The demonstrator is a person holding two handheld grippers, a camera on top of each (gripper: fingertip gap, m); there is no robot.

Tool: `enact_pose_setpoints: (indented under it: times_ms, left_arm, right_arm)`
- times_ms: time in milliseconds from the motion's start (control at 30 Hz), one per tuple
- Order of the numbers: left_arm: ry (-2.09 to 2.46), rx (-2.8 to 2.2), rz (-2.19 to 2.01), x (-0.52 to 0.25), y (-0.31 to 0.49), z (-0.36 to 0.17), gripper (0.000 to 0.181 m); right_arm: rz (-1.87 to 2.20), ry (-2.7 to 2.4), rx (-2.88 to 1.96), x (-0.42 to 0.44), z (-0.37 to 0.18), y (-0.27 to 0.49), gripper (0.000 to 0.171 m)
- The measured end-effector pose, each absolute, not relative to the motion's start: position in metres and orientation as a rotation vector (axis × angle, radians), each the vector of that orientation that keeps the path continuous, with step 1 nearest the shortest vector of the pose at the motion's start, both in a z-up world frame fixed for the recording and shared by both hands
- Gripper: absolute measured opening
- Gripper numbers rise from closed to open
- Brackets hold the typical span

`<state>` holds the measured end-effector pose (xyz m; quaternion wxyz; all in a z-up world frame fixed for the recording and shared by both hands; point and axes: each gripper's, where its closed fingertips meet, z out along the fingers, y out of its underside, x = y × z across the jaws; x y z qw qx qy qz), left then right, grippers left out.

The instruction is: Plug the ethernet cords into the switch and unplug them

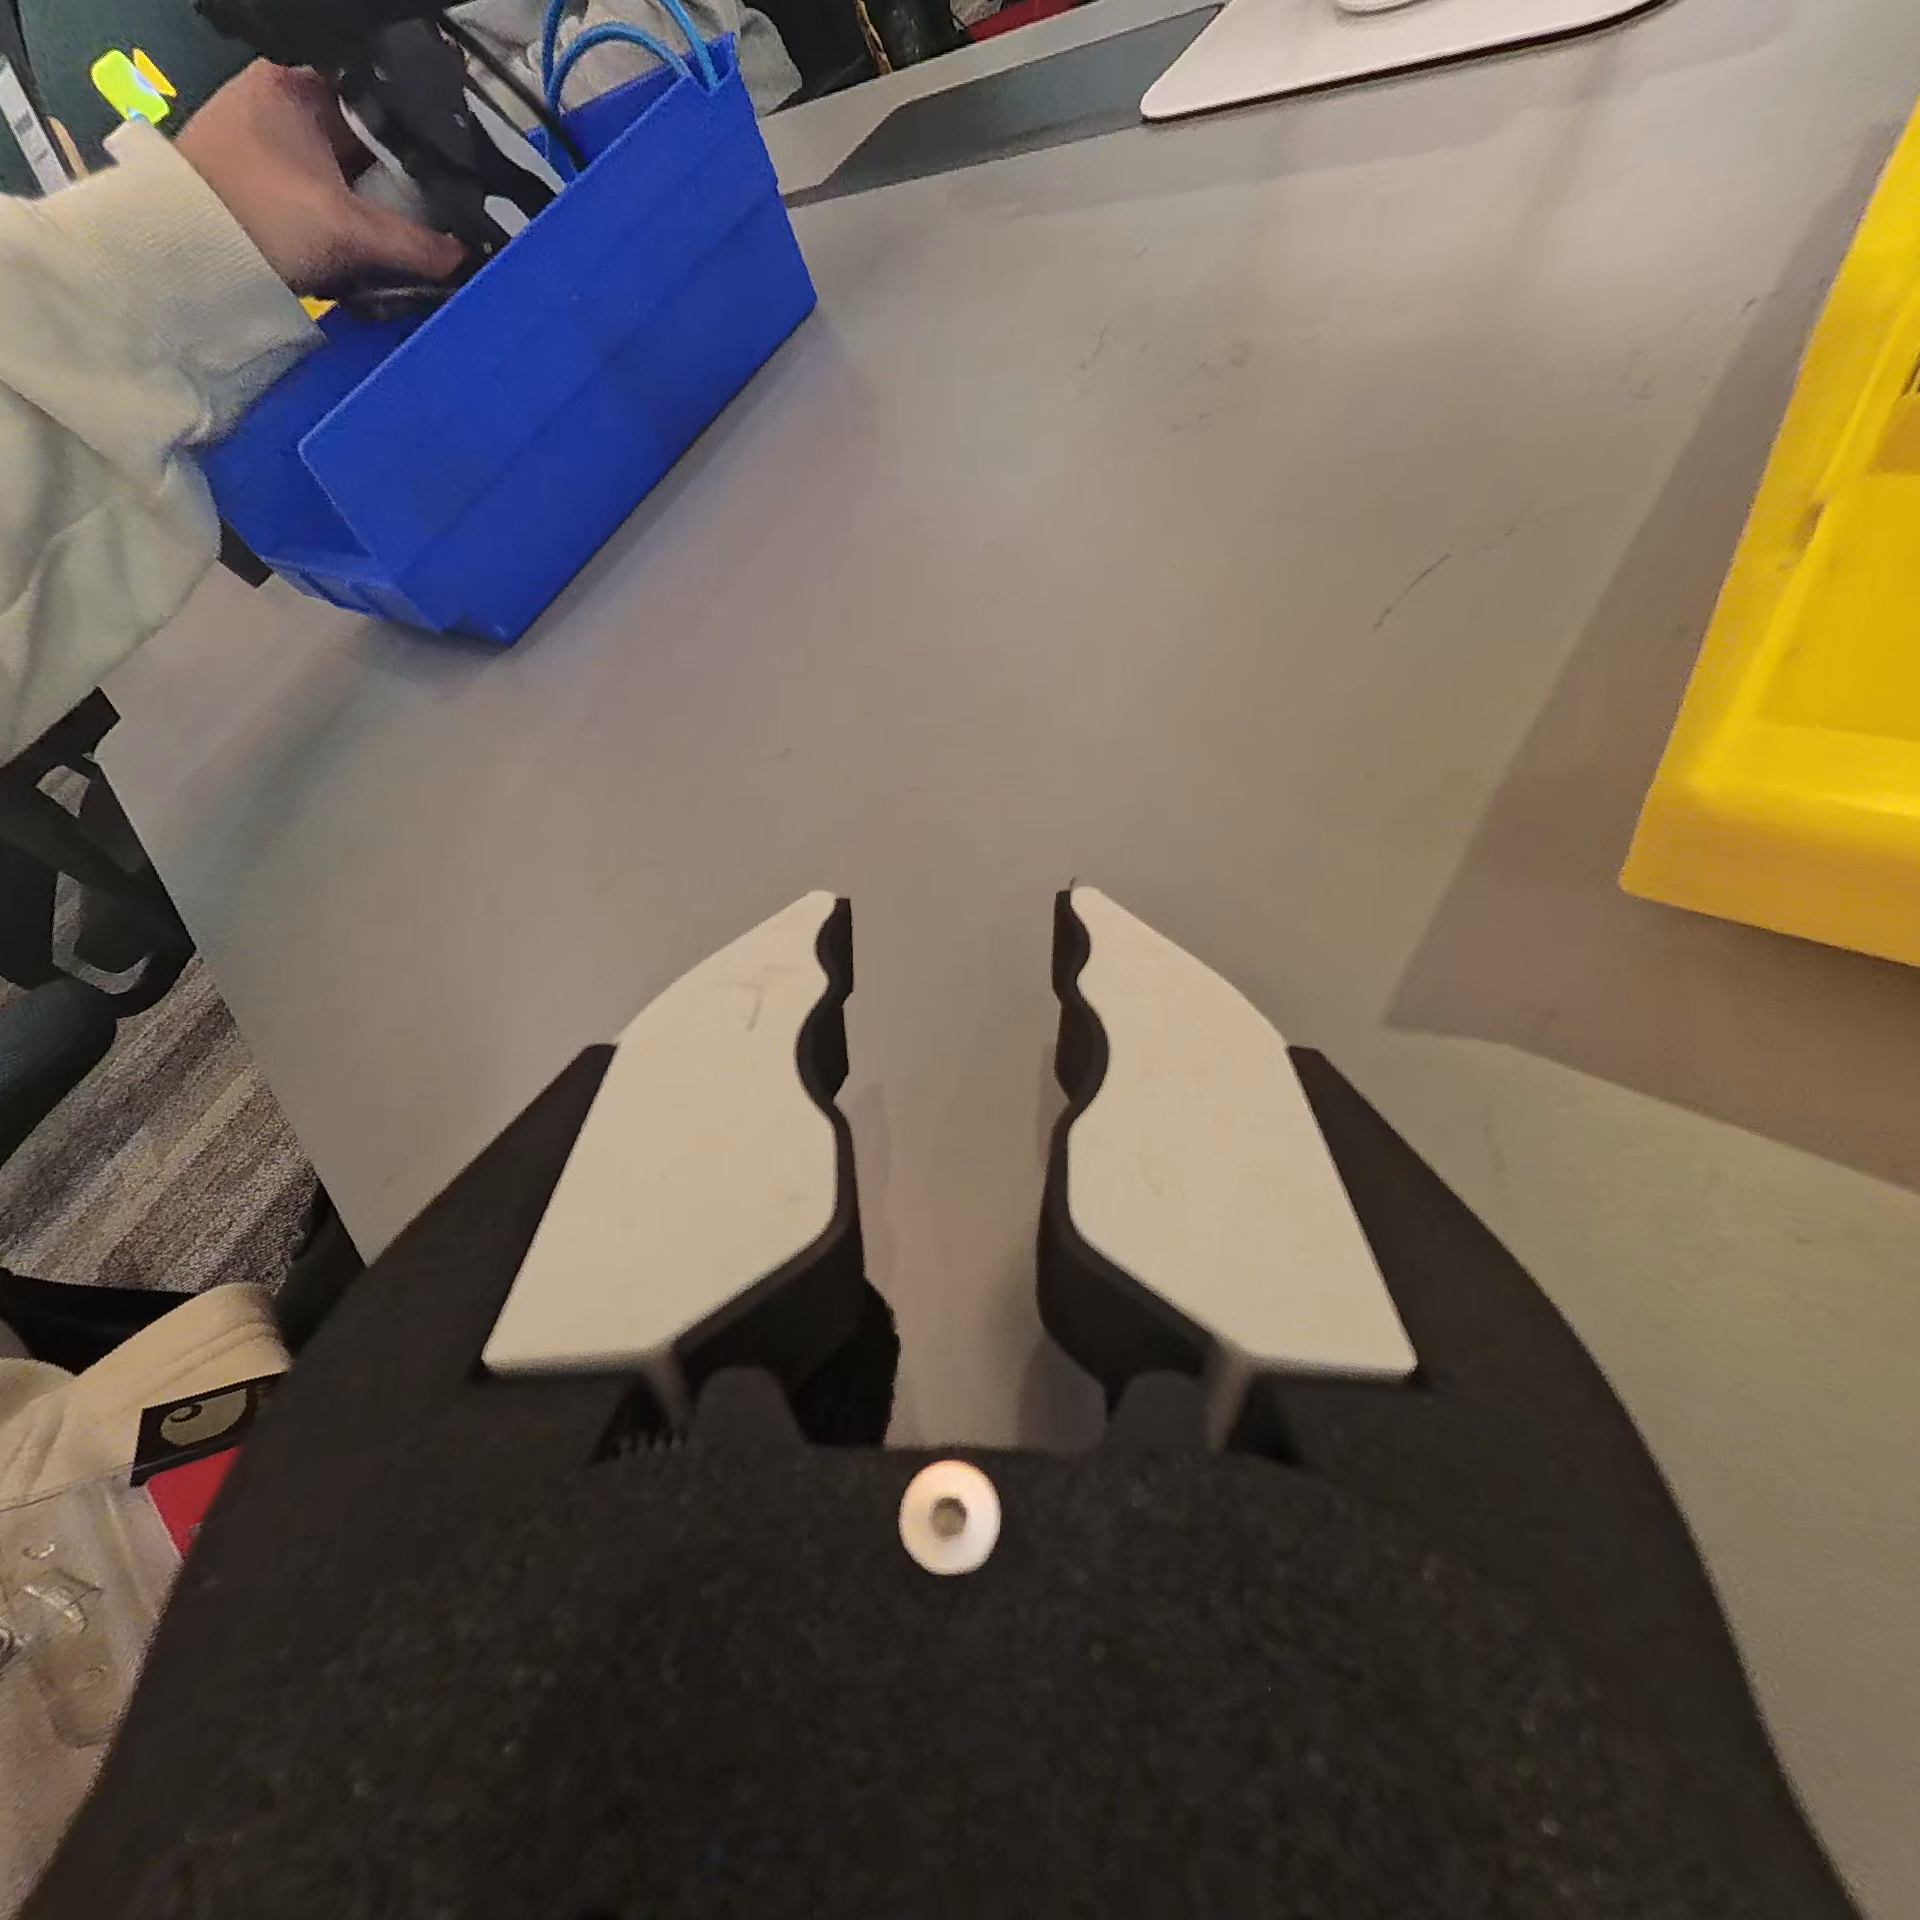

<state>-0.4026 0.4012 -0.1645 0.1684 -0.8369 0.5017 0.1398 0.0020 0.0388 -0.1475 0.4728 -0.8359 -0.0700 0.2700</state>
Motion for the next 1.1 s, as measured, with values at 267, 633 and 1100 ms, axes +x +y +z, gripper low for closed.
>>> enact_pose_setpoints:
  times_ms: [267,633,1100]
  left_arm:
    - [1.273,-2.308,0.367,-0.41,0.4,-0.107,0.065]
    - [1.121,-1.893,-0.073,-0.327,0.341,0.127,0.064]
    - [1.442,-1.776,-0.572,-0.123,0.21,0.078,0.064]
  right_arm:
    - [0.659,-0.163,-2.033,0.004,-0.145,0.04,0.036]
    - [0.64,-0.218,-2.02,-0.006,-0.14,0.041,0.036]
    - [0.537,-0.568,-1.768,-0.016,-0.078,0.026,0.043]
